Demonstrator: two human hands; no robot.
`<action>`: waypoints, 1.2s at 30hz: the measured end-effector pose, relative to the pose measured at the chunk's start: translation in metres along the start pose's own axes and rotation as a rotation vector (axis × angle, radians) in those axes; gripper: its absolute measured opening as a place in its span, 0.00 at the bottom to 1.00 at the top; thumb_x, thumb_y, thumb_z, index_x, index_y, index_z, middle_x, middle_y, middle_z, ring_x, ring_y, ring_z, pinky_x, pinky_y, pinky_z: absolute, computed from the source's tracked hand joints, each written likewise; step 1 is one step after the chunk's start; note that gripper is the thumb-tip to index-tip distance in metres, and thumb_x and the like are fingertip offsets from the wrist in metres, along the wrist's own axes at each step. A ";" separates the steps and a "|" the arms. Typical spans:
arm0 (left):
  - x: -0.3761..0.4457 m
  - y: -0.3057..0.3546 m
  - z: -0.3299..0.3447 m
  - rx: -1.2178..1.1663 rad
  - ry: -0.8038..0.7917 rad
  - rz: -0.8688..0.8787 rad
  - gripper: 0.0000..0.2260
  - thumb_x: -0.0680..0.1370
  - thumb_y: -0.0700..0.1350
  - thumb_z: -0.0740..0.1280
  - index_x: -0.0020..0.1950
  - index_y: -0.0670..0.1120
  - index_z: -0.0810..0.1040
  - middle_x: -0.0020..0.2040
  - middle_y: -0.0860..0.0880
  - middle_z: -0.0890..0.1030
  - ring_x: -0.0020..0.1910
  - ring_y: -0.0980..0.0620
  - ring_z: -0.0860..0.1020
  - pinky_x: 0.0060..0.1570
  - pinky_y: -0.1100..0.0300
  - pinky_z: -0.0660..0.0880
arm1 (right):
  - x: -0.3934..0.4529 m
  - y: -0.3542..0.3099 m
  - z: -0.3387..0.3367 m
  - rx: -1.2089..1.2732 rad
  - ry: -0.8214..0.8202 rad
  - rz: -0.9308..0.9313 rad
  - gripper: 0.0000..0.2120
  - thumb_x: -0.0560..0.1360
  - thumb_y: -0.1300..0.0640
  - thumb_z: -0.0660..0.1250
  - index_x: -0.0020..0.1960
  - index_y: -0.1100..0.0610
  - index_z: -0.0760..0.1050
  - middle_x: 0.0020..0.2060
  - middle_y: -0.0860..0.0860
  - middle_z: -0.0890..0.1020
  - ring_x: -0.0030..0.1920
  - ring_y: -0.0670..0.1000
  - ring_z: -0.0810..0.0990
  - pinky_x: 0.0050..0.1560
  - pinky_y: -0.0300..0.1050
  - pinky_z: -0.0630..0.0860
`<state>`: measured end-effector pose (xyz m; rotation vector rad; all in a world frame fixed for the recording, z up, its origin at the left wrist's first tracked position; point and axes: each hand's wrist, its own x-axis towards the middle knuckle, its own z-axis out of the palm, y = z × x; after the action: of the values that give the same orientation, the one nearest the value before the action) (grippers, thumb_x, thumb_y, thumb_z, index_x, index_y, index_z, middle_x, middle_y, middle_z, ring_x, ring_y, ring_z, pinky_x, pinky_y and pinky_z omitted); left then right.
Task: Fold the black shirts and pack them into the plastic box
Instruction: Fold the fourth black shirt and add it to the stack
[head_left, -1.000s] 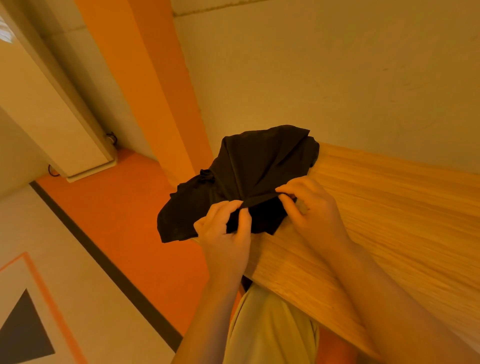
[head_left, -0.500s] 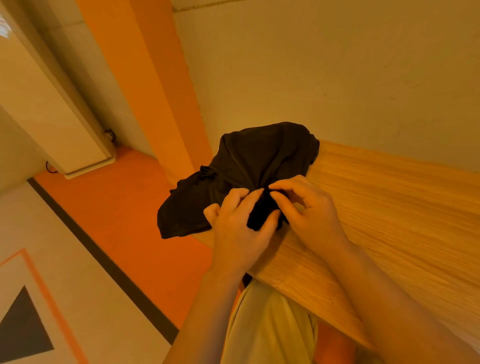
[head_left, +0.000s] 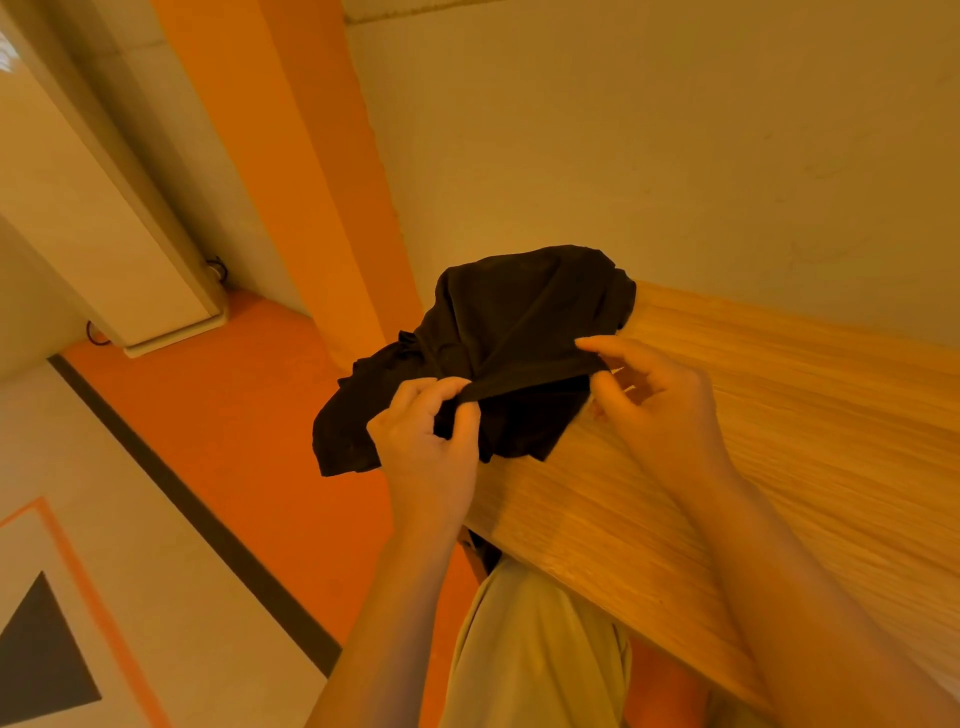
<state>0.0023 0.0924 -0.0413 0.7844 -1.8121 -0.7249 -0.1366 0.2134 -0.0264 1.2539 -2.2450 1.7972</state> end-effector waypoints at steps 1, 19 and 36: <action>-0.001 -0.004 0.001 0.022 0.008 0.002 0.06 0.74 0.43 0.69 0.48 0.53 0.82 0.45 0.64 0.76 0.49 0.65 0.76 0.55 0.46 0.74 | -0.001 -0.002 -0.001 0.048 -0.043 -0.013 0.16 0.76 0.64 0.65 0.58 0.46 0.77 0.45 0.42 0.81 0.42 0.42 0.82 0.42 0.32 0.78; 0.067 0.034 -0.059 0.219 -0.681 0.225 0.16 0.77 0.39 0.69 0.62 0.54 0.79 0.55 0.62 0.77 0.49 0.68 0.75 0.50 0.77 0.72 | 0.019 -0.028 -0.026 0.102 -0.207 -0.024 0.16 0.75 0.65 0.68 0.49 0.44 0.79 0.44 0.42 0.84 0.47 0.40 0.83 0.53 0.39 0.79; 0.114 0.135 -0.003 0.058 -0.848 0.430 0.06 0.77 0.44 0.69 0.51 0.47 0.84 0.38 0.54 0.84 0.35 0.63 0.80 0.36 0.72 0.74 | 0.066 -0.071 -0.113 -0.293 -0.163 -0.293 0.07 0.76 0.57 0.67 0.52 0.55 0.82 0.48 0.47 0.80 0.50 0.41 0.78 0.52 0.32 0.74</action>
<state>-0.0545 0.0849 0.1258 0.0698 -2.6508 -0.7723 -0.1922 0.2674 0.1005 1.6093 -2.1559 1.2589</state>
